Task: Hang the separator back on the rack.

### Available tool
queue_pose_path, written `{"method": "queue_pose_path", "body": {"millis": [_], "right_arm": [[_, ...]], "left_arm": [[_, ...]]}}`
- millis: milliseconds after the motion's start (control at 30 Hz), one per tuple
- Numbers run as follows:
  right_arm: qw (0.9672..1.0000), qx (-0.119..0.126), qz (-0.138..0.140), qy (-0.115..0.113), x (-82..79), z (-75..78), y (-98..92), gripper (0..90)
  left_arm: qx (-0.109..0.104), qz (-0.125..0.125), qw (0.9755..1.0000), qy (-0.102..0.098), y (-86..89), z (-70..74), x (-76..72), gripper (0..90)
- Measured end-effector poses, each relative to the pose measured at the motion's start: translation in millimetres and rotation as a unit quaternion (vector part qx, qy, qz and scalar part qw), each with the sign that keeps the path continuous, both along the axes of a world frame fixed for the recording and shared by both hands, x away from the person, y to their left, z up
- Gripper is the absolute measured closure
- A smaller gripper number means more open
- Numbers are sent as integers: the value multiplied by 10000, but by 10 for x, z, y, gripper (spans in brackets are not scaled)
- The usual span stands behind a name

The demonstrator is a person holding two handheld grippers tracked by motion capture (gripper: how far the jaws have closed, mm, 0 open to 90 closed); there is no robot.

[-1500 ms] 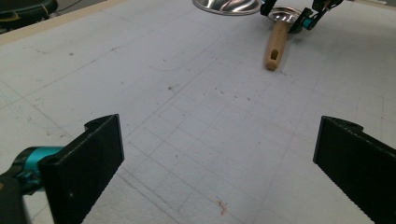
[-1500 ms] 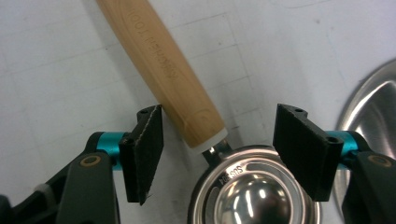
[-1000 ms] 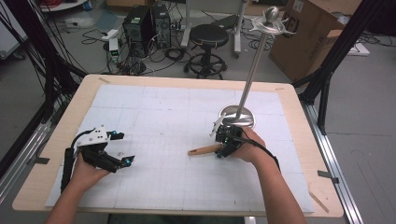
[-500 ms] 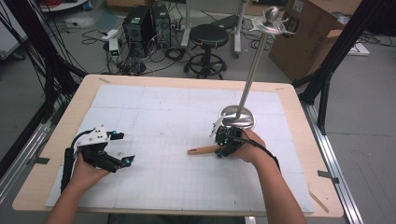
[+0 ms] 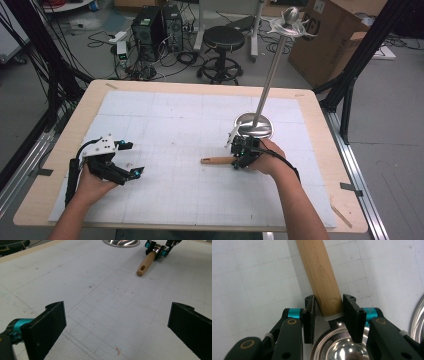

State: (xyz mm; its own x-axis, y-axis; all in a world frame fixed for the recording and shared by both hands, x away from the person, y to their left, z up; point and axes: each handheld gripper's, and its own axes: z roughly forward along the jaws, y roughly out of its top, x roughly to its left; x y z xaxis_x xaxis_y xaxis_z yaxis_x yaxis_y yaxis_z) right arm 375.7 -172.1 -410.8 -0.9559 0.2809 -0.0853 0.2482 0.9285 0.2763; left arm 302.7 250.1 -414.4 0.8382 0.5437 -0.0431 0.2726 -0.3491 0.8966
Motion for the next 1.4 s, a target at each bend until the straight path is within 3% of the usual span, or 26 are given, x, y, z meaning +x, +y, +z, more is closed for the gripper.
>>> {"method": "queue_pose_path", "body": {"millis": [233,433,700,800,967,1067,1200,1400], "right_arm": [[9998,-149,92,22,-22,9,28,655],[9990,-416,175,-29,-38,22,86,661],[9981,-522,280,-140,-59,24,104,681],[9983,-532,177,-132,-58,31,95,690],[9995,-224,73,-221,-48,83,18,690],[9996,112,-17,-260,-56,166,-54,691],[9973,607,-157,-385,-85,299,-137,690],[9926,1015,-264,-607,-139,441,-207,689]], "left_arm": [[-4,1,10000,-1,-1,0,0,23],[-3,-2,10000,-6,0,1,0,24],[1,-13,10000,-5,-1,2,-2,24],[-7,-9,10000,-1,2,2,0,24],[-1,-9,10000,4,4,-1,3,24],[3,-9,10000,2,3,1,1,23],[2,-5,10000,3,-1,0,0,23],[6,-9,10000,5,-3,1,-2,24]]}}
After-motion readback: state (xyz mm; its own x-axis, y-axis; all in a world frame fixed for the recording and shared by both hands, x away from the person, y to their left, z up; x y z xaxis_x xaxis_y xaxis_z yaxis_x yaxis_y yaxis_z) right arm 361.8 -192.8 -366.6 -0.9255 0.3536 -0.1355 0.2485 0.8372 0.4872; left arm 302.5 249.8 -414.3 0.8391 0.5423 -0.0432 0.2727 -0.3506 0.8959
